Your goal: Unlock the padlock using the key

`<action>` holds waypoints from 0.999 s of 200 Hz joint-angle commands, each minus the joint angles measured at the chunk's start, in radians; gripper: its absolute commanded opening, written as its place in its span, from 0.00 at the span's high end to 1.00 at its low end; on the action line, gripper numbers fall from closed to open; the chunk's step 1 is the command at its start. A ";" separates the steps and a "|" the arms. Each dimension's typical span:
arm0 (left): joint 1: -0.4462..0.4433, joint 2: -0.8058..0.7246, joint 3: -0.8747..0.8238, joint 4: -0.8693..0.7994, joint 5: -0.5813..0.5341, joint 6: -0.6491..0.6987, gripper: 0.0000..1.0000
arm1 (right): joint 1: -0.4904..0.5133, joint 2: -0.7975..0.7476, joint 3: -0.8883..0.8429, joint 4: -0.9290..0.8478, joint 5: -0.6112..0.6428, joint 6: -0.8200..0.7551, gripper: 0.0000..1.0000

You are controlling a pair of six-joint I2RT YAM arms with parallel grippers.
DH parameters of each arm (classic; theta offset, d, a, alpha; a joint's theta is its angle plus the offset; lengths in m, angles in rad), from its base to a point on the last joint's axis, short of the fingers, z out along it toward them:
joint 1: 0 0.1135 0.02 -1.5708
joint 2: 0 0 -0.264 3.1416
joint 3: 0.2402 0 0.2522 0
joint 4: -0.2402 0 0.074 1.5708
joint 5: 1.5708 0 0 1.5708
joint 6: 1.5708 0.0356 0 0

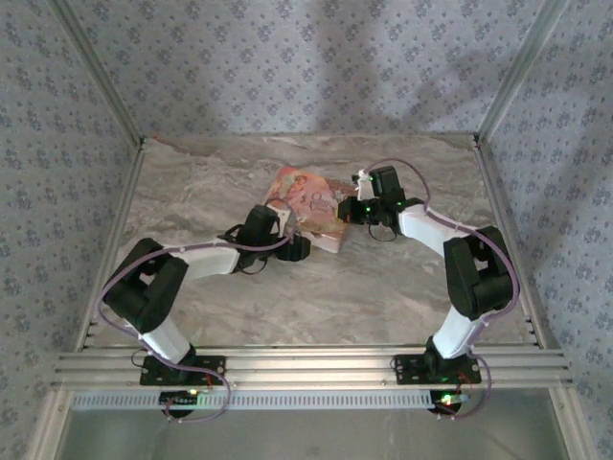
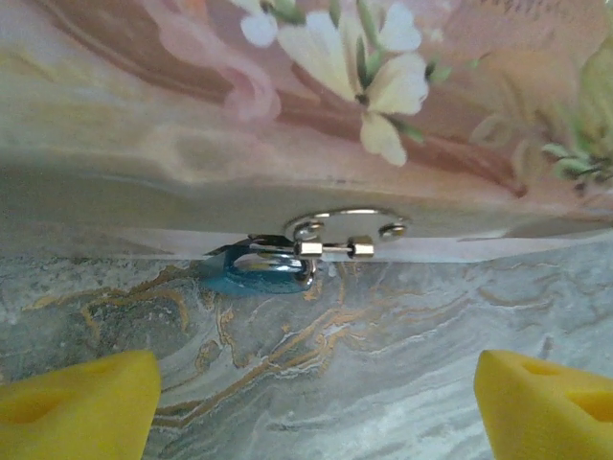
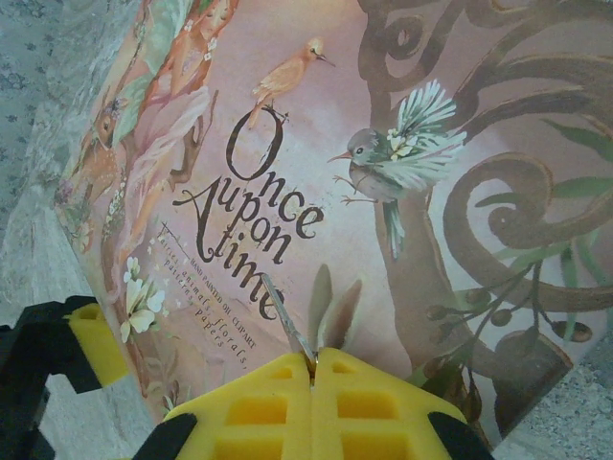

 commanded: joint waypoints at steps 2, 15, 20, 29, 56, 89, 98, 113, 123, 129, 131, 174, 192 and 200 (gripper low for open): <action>-0.009 0.033 0.028 0.072 -0.063 0.064 0.18 | -0.003 0.024 -0.026 -0.062 0.037 -0.010 1.00; -0.011 0.052 0.037 0.088 -0.070 0.079 0.20 | -0.003 0.024 -0.026 -0.060 0.035 -0.008 1.00; -0.012 0.059 0.042 0.090 -0.071 0.086 0.21 | -0.002 0.023 -0.026 -0.060 0.035 -0.008 1.00; -0.011 0.070 0.050 0.092 -0.076 0.098 0.22 | -0.002 0.023 -0.026 -0.061 0.035 -0.008 1.00; -0.012 0.092 0.060 0.114 -0.083 0.118 0.26 | -0.002 0.024 -0.026 -0.062 0.035 -0.009 1.00; -0.012 0.118 0.082 0.124 -0.058 0.125 0.33 | 0.000 0.023 -0.025 -0.063 0.035 -0.007 1.00; -0.012 0.123 0.087 0.124 -0.048 0.125 0.36 | -0.001 0.023 -0.025 -0.063 0.037 -0.007 1.00; -0.014 0.128 0.094 0.123 -0.037 0.122 0.39 | 0.000 0.023 -0.025 -0.065 0.036 -0.008 1.00; -0.013 0.129 0.095 0.124 -0.030 0.119 0.42 | 0.001 0.023 -0.025 -0.064 0.036 -0.005 1.00; -0.013 0.130 0.096 0.124 -0.026 0.118 0.43 | 0.002 0.023 -0.023 -0.065 0.035 -0.005 1.00; -0.013 0.130 0.096 0.122 -0.026 0.118 0.43 | 0.001 0.023 -0.023 -0.065 0.036 -0.005 1.00; -0.017 0.127 0.101 0.119 -0.016 0.114 0.49 | 0.006 0.024 -0.021 -0.065 0.039 -0.003 1.00; -0.021 0.127 0.104 0.116 -0.015 0.115 0.52 | 0.009 0.024 -0.021 -0.064 0.038 -0.003 1.00; -0.022 0.127 0.107 0.114 -0.014 0.115 0.53 | 0.009 0.023 -0.020 -0.065 0.038 -0.001 1.00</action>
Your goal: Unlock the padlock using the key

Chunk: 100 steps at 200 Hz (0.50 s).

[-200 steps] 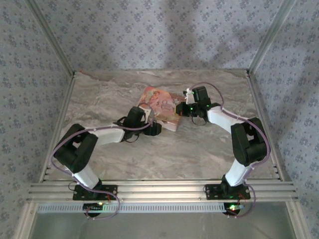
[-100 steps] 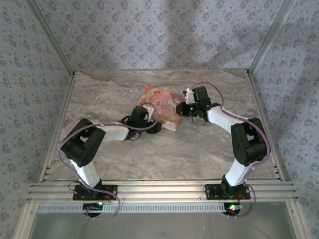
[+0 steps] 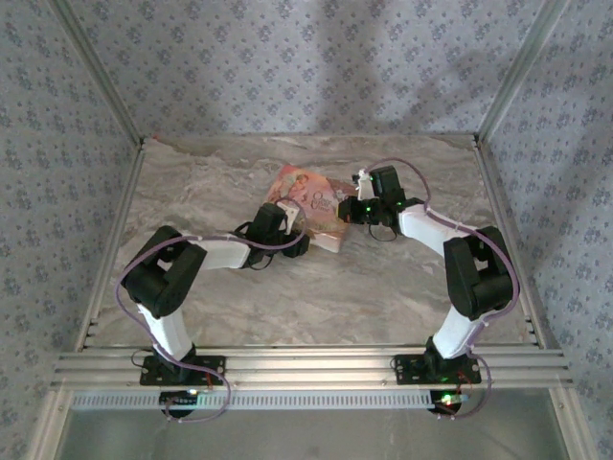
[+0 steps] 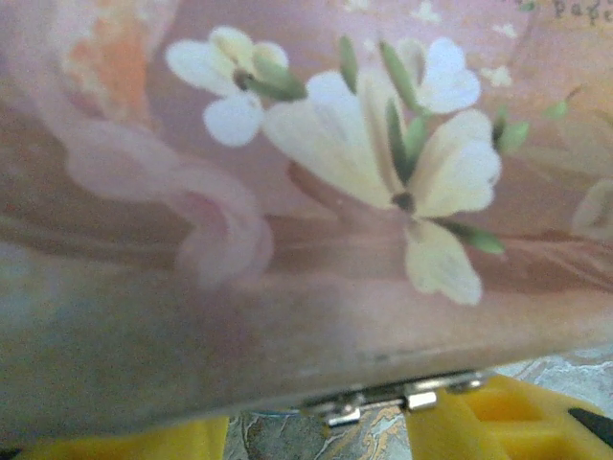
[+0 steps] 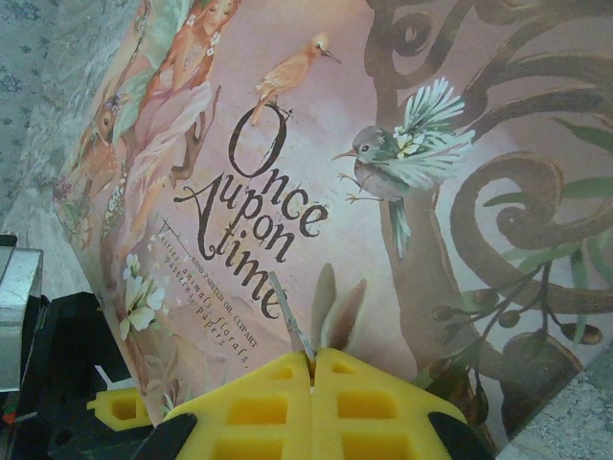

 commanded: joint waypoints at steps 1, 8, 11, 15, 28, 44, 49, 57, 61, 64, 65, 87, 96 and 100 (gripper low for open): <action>-0.015 0.002 0.038 0.034 0.032 0.007 0.53 | 0.008 0.023 -0.020 -0.067 0.031 -0.002 1.00; -0.015 0.003 0.039 0.032 0.032 0.008 0.54 | 0.008 0.024 -0.020 -0.067 0.032 -0.001 1.00; -0.016 0.003 0.040 0.033 0.031 0.008 0.54 | 0.008 0.023 -0.020 -0.067 0.031 -0.001 1.00; -0.016 0.003 0.041 0.033 0.032 0.005 0.55 | 0.009 0.023 -0.020 -0.068 0.031 -0.001 1.00; -0.017 0.004 0.043 0.030 0.028 0.003 0.56 | 0.009 0.024 -0.020 -0.069 0.033 -0.001 1.00; -0.017 0.005 0.046 0.025 0.026 0.003 0.58 | 0.010 0.024 -0.020 -0.069 0.035 -0.001 1.00; -0.016 0.006 0.049 0.023 0.025 0.003 0.59 | 0.011 0.023 -0.020 -0.069 0.034 0.000 1.00; -0.017 0.009 0.050 0.022 0.025 0.002 0.60 | 0.011 0.023 -0.020 -0.069 0.034 0.000 1.00; -0.018 0.010 0.051 0.021 0.024 0.001 0.60 | 0.011 0.023 -0.020 -0.068 0.034 0.000 1.00; -0.017 0.012 0.051 0.020 0.023 0.001 0.60 | 0.013 0.022 -0.020 -0.069 0.034 0.001 1.00; -0.018 0.012 0.052 0.019 0.023 0.001 0.60 | 0.013 0.023 -0.020 -0.069 0.035 0.001 1.00; -0.017 0.017 0.056 0.017 0.022 0.000 0.62 | 0.013 0.021 -0.019 -0.069 0.036 0.000 1.00; -0.019 0.016 0.056 0.015 0.021 0.001 0.63 | 0.014 0.019 -0.021 -0.069 0.037 0.001 1.00; -0.019 0.016 0.056 0.015 0.022 0.001 0.64 | 0.014 0.018 -0.020 -0.068 0.038 0.001 1.00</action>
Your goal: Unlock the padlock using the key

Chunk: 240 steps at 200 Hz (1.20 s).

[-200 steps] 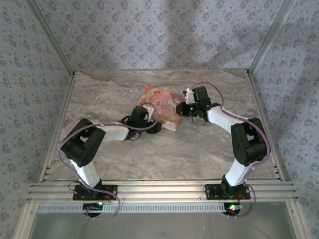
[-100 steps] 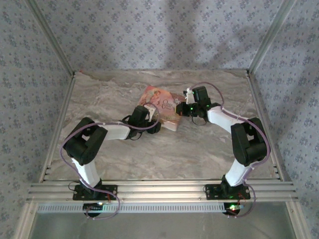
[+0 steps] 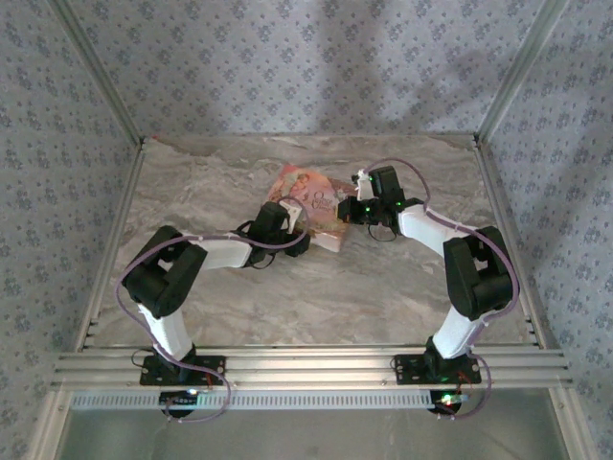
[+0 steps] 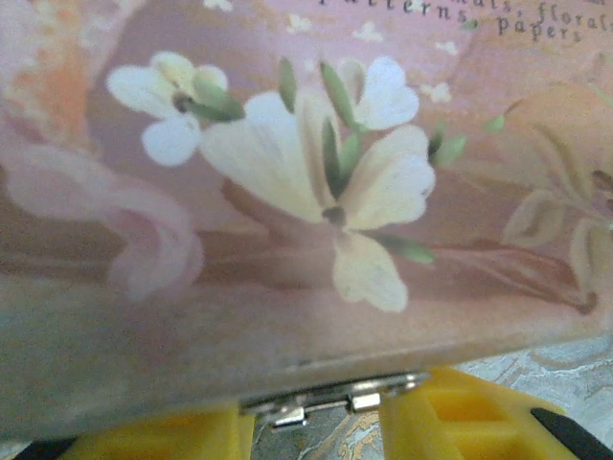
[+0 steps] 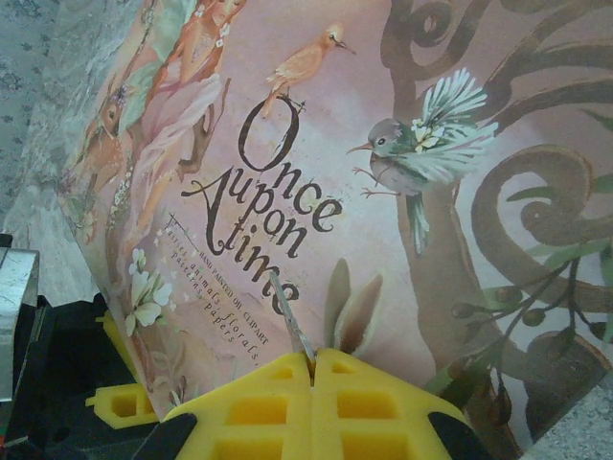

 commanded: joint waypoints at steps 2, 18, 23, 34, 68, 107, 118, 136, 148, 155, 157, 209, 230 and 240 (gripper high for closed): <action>-0.009 0.013 0.036 0.029 0.015 0.002 0.64 | 0.010 0.018 -0.020 -0.068 0.038 0.000 1.00; -0.009 0.013 0.035 0.030 0.016 0.002 0.65 | 0.009 0.016 -0.019 -0.069 0.038 0.001 1.00; -0.008 0.013 0.036 0.030 0.016 0.002 0.65 | 0.011 0.015 -0.018 -0.068 0.039 0.002 1.00; -0.009 0.015 0.037 0.029 0.016 0.002 0.66 | 0.011 0.016 -0.020 -0.069 0.039 0.002 1.00; -0.009 0.033 0.048 0.018 0.014 0.000 0.63 | 0.012 0.017 -0.021 -0.069 0.041 0.004 1.00; -0.010 0.053 0.069 0.005 0.021 0.007 0.61 | 0.013 0.015 -0.021 -0.069 0.045 0.005 1.00; -0.010 0.055 0.071 0.005 0.024 0.008 0.62 | 0.013 0.016 -0.021 -0.069 0.044 0.005 1.00; -0.009 0.060 0.074 0.001 0.022 0.008 0.62 | 0.014 0.017 -0.021 -0.069 0.045 0.005 1.00; -0.010 0.065 0.078 -0.005 0.020 0.009 0.62 | 0.015 0.018 -0.021 -0.068 0.046 0.006 1.00; -0.010 0.068 0.080 -0.005 0.020 0.009 0.62 | 0.014 0.017 -0.021 -0.068 0.046 0.007 1.00; -0.009 0.068 0.080 -0.007 0.020 0.009 0.62 | 0.014 0.017 -0.022 -0.069 0.045 0.006 1.00; -0.010 0.066 0.081 -0.007 0.018 0.009 0.68 | 0.016 0.017 -0.020 -0.069 0.047 0.006 1.00; -0.010 0.061 0.078 -0.007 0.017 0.011 0.71 | 0.017 0.014 -0.021 -0.069 0.045 0.006 1.00; -0.010 0.055 0.073 -0.006 0.013 0.010 0.72 | 0.015 0.012 -0.025 -0.062 0.045 0.006 1.00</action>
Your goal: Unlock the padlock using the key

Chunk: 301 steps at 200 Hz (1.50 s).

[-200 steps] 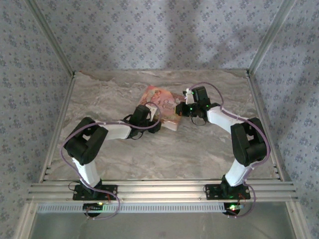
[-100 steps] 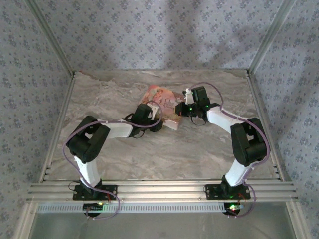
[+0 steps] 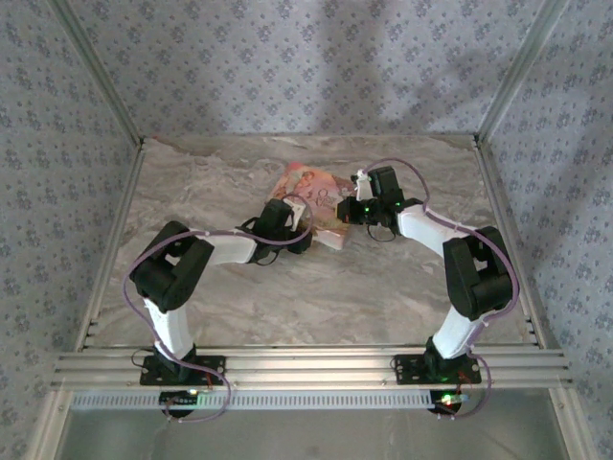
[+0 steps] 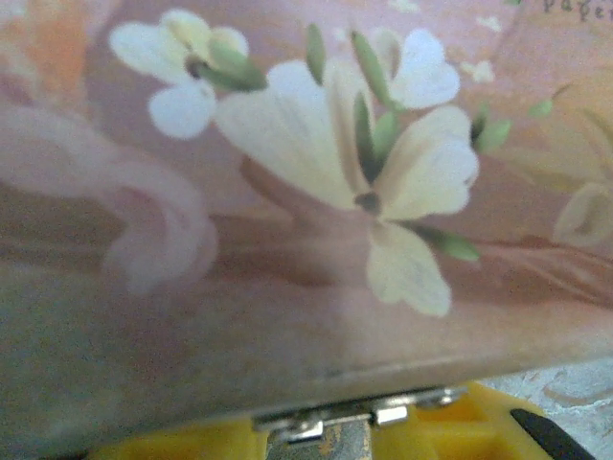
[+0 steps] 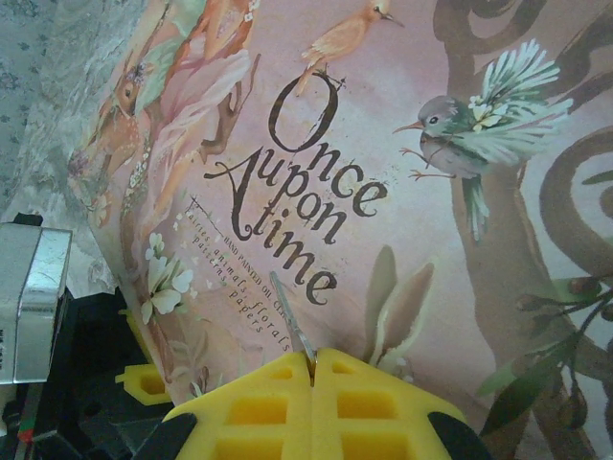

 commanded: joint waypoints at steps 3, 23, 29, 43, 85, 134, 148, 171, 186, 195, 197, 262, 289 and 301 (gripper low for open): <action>-0.008 -0.005 0.014 0.006 0.009 0.008 0.72 | 0.009 0.009 -0.027 -0.062 0.036 0.005 1.00; -0.008 -0.021 0.004 0.008 0.004 0.005 0.73 | 0.005 -0.002 -0.046 -0.040 0.048 -0.001 1.00; -0.008 -0.026 0.007 0.002 0.002 0.005 0.73 | 0.004 -0.004 -0.047 -0.034 0.048 -0.006 1.00; -0.008 -0.034 0.010 -0.012 0.001 0.002 0.73 | 0.000 -0.012 -0.051 -0.020 0.053 -0.012 1.00; -0.008 -0.049 0.003 -0.013 0.014 -0.011 0.76 | -0.005 -0.062 -0.057 0.027 0.076 -0.031 1.00; -0.008 -0.062 0.008 -0.014 0.037 -0.043 0.76 | -0.008 -0.183 -0.107 0.028 0.152 -0.070 1.00; -0.008 -0.063 0.012 -0.022 0.041 -0.058 0.77 | -0.010 -0.225 -0.139 0.030 0.167 -0.082 1.00; -0.008 -0.063 0.022 -0.042 0.049 -0.085 0.77 | -0.009 -0.296 -0.193 0.033 0.173 -0.102 1.00; -0.008 -0.063 0.027 -0.052 0.063 -0.104 0.77 | -0.004 -0.350 -0.231 0.034 0.183 -0.116 1.00; -0.008 -0.064 0.029 -0.058 0.068 -0.118 0.77 | 0.000 -0.381 -0.255 0.036 0.189 -0.123 1.00; -0.008 -0.065 0.029 -0.059 0.069 -0.120 0.77 | 0.001 -0.388 -0.260 0.038 0.190 -0.124 1.00; -0.008 -0.074 0.037 -0.071 0.096 -0.177 0.79 | 0.105 -0.546 -0.425 0.089 0.233 -0.162 1.00; -0.008 -0.080 0.047 -0.081 0.122 -0.220 0.80 | 0.149 -0.576 -0.500 0.150 0.253 -0.173 1.00; -0.008 -0.085 0.050 -0.084 0.137 -0.236 0.80 | 0.164 -0.581 -0.529 0.178 0.255 -0.176 1.00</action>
